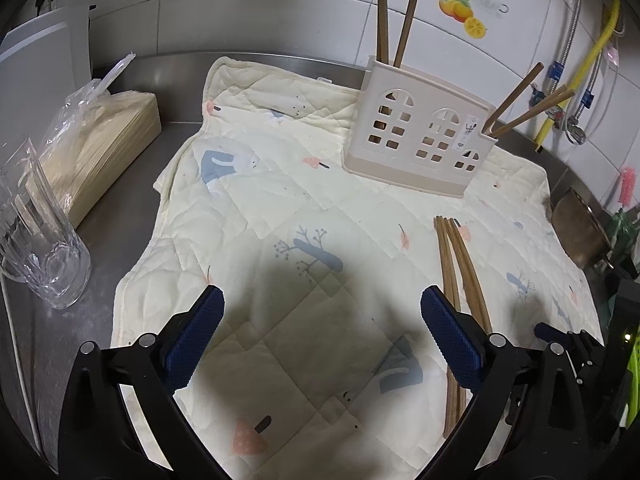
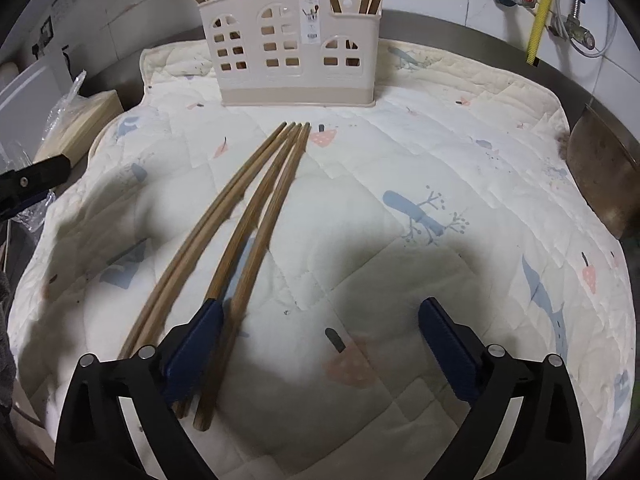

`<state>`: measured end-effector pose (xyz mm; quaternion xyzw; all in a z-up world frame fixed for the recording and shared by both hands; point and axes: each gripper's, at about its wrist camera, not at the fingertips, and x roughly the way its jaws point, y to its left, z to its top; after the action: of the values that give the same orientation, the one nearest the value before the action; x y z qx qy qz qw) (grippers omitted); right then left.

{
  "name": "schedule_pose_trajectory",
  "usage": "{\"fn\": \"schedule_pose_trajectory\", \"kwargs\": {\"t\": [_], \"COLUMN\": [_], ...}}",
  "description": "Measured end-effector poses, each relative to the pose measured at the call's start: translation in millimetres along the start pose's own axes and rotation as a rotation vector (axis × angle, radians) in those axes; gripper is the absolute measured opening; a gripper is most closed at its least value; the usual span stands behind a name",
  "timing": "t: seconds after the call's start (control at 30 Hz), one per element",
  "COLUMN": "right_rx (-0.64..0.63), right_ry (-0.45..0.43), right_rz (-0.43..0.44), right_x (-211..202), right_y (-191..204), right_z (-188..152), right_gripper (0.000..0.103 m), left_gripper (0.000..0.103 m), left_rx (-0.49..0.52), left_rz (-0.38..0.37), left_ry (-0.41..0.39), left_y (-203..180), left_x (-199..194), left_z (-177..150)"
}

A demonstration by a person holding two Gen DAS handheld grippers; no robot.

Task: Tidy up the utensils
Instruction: 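Move both open tools back over the remaining chopsticks on the mat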

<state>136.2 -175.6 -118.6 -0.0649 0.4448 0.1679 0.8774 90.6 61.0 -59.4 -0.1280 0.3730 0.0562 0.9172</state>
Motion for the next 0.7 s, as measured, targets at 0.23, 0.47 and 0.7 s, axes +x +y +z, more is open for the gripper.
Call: {"fn": "schedule_pose_trajectory", "kwargs": {"t": [0.23,0.47,0.7], "right_rx": [-0.004,-0.006,-0.037], "right_ry": [-0.011,-0.031,-0.041], "right_rz": [-0.049,-0.08,-0.014], "right_x": [-4.0,-11.8,-16.1], "right_y": [-5.7,-24.1,-15.4], "right_z": [0.0,-2.4,-6.4], "right_gripper": [0.096,0.096,0.095], "left_gripper": [0.097,0.097,0.097], "left_rx": [-0.005,0.013,0.031], "left_rz": [0.007,0.004,0.01], "left_ry": [0.004,0.02,0.04], "left_y": [1.4,-6.7,-13.3], "left_x": [0.4,4.6,9.3], "left_z": [-0.5,-1.9,-4.8]}}
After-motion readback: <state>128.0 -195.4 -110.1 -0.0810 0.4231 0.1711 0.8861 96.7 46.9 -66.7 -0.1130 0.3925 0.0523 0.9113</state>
